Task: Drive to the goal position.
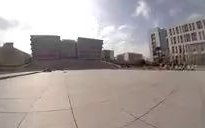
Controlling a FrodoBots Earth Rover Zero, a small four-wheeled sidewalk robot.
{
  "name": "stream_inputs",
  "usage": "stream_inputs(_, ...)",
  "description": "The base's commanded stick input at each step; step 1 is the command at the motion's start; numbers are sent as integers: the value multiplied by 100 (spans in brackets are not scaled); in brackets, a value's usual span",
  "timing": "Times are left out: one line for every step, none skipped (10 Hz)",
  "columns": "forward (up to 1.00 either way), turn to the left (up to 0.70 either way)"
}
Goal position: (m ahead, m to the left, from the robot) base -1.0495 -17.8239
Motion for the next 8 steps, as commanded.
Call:
stream_inputs(100,-40)
stream_inputs(100,-40)
stream_inputs(100,-40)
stream_inputs(100,-40)
stream_inputs(100,-32)
stream_inputs(100,-10)
stream_inputs(100,0)
stream_inputs(100,0)
